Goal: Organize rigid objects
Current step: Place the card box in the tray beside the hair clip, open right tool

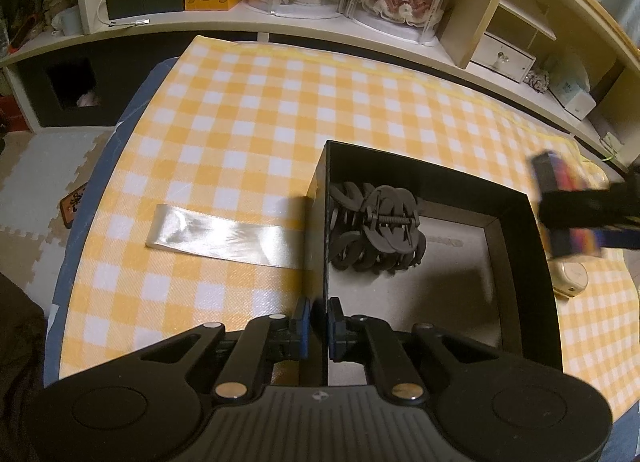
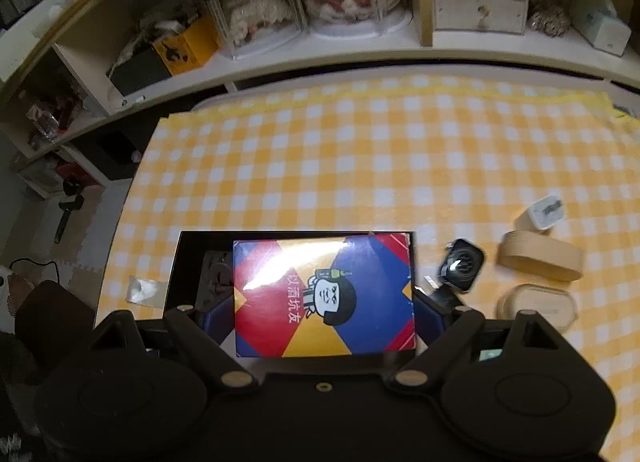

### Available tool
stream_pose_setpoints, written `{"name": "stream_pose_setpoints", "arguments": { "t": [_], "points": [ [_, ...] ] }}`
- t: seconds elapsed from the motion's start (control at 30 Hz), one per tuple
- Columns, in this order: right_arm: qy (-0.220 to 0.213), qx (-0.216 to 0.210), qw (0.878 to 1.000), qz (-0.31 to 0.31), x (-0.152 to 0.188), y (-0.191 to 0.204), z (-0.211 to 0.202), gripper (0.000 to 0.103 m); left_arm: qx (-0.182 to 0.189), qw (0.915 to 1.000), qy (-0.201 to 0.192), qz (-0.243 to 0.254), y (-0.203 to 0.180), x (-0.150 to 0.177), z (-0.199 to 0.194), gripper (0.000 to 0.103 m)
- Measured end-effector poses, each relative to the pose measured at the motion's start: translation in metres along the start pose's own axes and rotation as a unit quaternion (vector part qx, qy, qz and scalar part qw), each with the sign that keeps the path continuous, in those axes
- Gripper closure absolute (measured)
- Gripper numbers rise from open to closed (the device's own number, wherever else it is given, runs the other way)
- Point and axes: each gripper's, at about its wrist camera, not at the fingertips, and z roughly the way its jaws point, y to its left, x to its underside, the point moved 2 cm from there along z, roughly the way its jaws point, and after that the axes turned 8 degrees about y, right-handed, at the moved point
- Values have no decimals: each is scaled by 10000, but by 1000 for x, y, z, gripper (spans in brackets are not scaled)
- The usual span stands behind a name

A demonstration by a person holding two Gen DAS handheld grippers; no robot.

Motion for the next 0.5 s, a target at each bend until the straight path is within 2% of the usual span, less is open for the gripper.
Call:
{"name": "stream_pose_setpoints", "arguments": {
  "t": [0.27, 0.43, 0.5],
  "points": [
    [38, 497, 9987, -46, -3, 8, 23, 14, 85, 10000, -37, -11, 4, 2, 0, 94],
    [62, 463, 9989, 48, -5, 2, 34, 13, 96, 9999, -33, -24, 3, 1, 1, 94],
    [2, 441, 9989, 161, -4, -3, 37, 10, 85, 10000, -34, -15, 3, 1, 0, 94]
  ]
}}
